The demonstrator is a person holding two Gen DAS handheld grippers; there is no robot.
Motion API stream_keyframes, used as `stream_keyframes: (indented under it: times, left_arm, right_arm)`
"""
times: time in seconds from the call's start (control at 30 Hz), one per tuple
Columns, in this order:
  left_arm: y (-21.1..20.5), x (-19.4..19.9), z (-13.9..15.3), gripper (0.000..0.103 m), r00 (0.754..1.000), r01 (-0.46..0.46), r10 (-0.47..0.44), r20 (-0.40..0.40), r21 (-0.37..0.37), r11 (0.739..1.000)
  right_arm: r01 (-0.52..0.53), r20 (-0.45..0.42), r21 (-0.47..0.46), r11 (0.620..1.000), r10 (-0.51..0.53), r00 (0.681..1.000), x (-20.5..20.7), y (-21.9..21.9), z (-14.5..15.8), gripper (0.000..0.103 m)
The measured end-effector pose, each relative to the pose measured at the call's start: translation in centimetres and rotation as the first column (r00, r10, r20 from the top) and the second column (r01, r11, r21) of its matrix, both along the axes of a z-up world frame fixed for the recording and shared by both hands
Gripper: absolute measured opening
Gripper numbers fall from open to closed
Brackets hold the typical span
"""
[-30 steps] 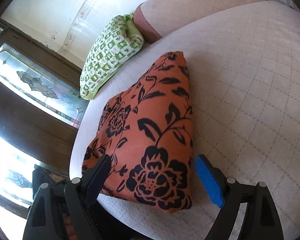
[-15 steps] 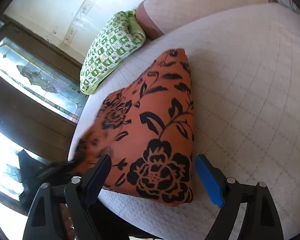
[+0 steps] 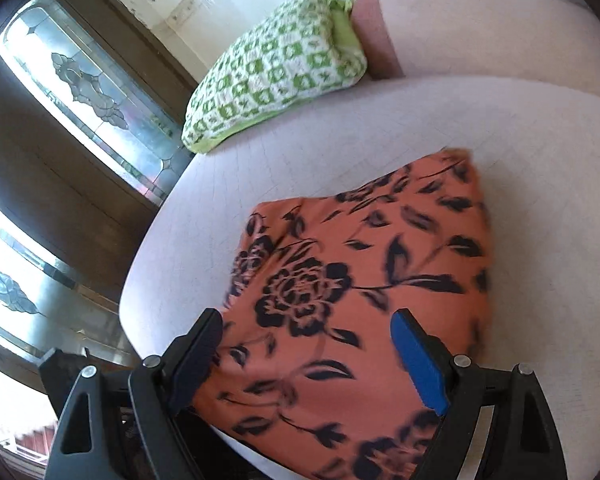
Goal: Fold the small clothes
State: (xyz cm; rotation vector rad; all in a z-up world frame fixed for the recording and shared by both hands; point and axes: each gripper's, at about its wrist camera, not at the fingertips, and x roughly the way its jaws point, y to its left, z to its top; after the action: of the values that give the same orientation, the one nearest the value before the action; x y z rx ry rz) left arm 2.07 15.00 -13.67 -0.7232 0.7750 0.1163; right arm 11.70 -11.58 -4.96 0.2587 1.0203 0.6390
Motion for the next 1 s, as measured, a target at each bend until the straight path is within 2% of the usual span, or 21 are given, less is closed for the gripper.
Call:
stream_keyframes:
  times: [0.07, 0.13, 0.23, 0.3, 0.4, 0.43, 0.47, 0.5, 0.53, 0.6, 0.63, 0.7, 0.73, 0.77, 0.87, 0.9, 0.93, 0.97, 1.0]
  left_arm:
    - [0.9, 0.3, -2.6, 0.011, 0.998, -0.006, 0.001, -0.07, -0.07, 0.998]
    - [0.7, 0.4, -2.2, 0.011, 0.999, 0.004, -0.007, -0.047, -0.057, 0.998]
    - [0.9, 0.1, -1.7, 0.011, 0.999, 0.017, -0.018, -0.036, -0.037, 0.999]
    - [0.8, 0.4, -1.7, 0.011, 0.999, 0.024, -0.025, -0.032, -0.031, 0.999]
    - [0.5, 0.5, -1.5, 0.011, 0.999, 0.038, -0.039, -0.029, -0.007, 0.999]
    - [0.3, 0.7, -1.4, 0.011, 0.999, 0.042, -0.042, -0.026, 0.001, 0.999]
    - [0.2, 0.4, -1.3, 0.011, 0.999, 0.049, -0.049, -0.021, 0.012, 0.999]
    - [0.0, 0.4, -1.2, 0.011, 0.999, 0.051, -0.051, -0.013, 0.025, 0.998]
    - [-0.1, 0.4, -0.9, 0.011, 0.998, 0.055, -0.055, -0.002, 0.043, 0.998]
    - [-0.6, 0.4, -0.2, 0.011, 0.998, 0.059, -0.061, 0.022, 0.081, 0.995]
    - [-0.9, 0.2, 0.3, 0.01, 0.997, 0.058, -0.062, 0.038, 0.102, 0.993]
    - [-1.3, -0.7, 1.7, 0.01, 0.995, 0.036, -0.051, 0.091, 0.165, 0.986]
    - [-1.3, -1.0, 2.1, 0.01, 0.994, 0.022, -0.042, 0.101, 0.19, 0.982]
    - [-1.2, -0.9, 2.0, 0.01, 0.995, 0.014, -0.033, 0.093, 0.195, 0.981]
    - [0.1, 0.5, -1.1, 0.01, 0.999, 0.019, -0.015, -0.045, 0.098, 0.995]
    - [0.4, 0.8, -2.1, 0.01, 0.996, 0.03, -0.024, -0.085, 0.062, 0.998]
    - [0.7, 0.8, -2.4, 0.01, 0.996, 0.026, -0.023, -0.086, 0.03, 0.999]
    - [1.0, 0.6, -2.3, 0.01, 0.997, 0.017, -0.016, -0.076, 0.021, 1.0]
    - [1.0, 0.5, -1.9, 0.01, 0.998, 0.004, -0.001, -0.065, 0.037, 0.999]
  right_arm:
    - [-0.051, 0.004, -0.068, 0.996, 0.052, 0.999, 0.5, 2.3, 0.1, 0.088]
    - [-0.106, -0.01, -0.173, 0.979, 0.106, 0.994, 1.5, 5.4, 0.3, 0.088]
    - [-0.167, -0.033, -0.372, 0.913, 0.167, 0.985, 3.6, 11.0, 0.1, 0.088]
    - [-0.189, -0.055, -0.423, 0.886, 0.183, 0.982, 4.9, 14.3, -0.4, 0.088]
    - [-0.198, -0.133, -0.488, 0.85, 0.152, 0.979, 7.0, 17.5, -2.9, 0.088]
    - [-0.194, -0.173, -0.49, 0.85, 0.123, 0.977, 7.8, 17.8, -4.5, 0.084]
    - [-0.18, -0.185, -0.492, 0.852, 0.099, 0.978, 8.2, 17.5, -5.2, 0.074]
    - [-0.16, -0.184, -0.485, 0.86, 0.079, 0.98, 8.4, 17.0, -5.4, 0.058]
    - [-0.141, -0.194, -0.422, 0.896, 0.063, 0.979, 8.7, 15.8, -5.1, 0.048]
    - [-0.11, -0.221, -0.314, 0.943, 0.04, 0.975, 8.9, 13.9, -4.4, 0.036]
    - [-0.101, -0.221, -0.205, 0.973, 0.055, 0.974, 8.7, 12.6, -3.5, 0.023]
    - [-0.091, -0.189, -0.113, 0.989, 0.068, 0.98, 8.2, 11.3, -2.1, 0.023]
    - [-0.1, -0.179, -0.031, 0.995, 0.092, 0.98, 7.9, 10.8, -1.4, 0.023]
    - [-0.106, -0.169, -0.012, 0.994, 0.102, 0.98, 7.7, 10.9, -1.1, 0.023]
    - [-0.083, -0.163, -0.12, 0.989, 0.063, 0.985, 8.1, 12.5, -3.2, 0.025]
    - [-0.095, -0.201, -0.154, 0.984, 0.063, 0.977, 8.4, 13.0, -4.9, 0.033]
    - [-0.103, -0.216, -0.175, 0.979, 0.064, 0.974, 8.4, 13.2, -5.7, 0.034]
    - [-0.102, -0.176, -0.182, 0.978, 0.07, 0.982, 7.7, 13.3, -5.5, 0.036]
    - [-0.113, -0.129, -0.182, 0.977, 0.09, 0.988, 7.0, 13.4, -4.7, 0.056]
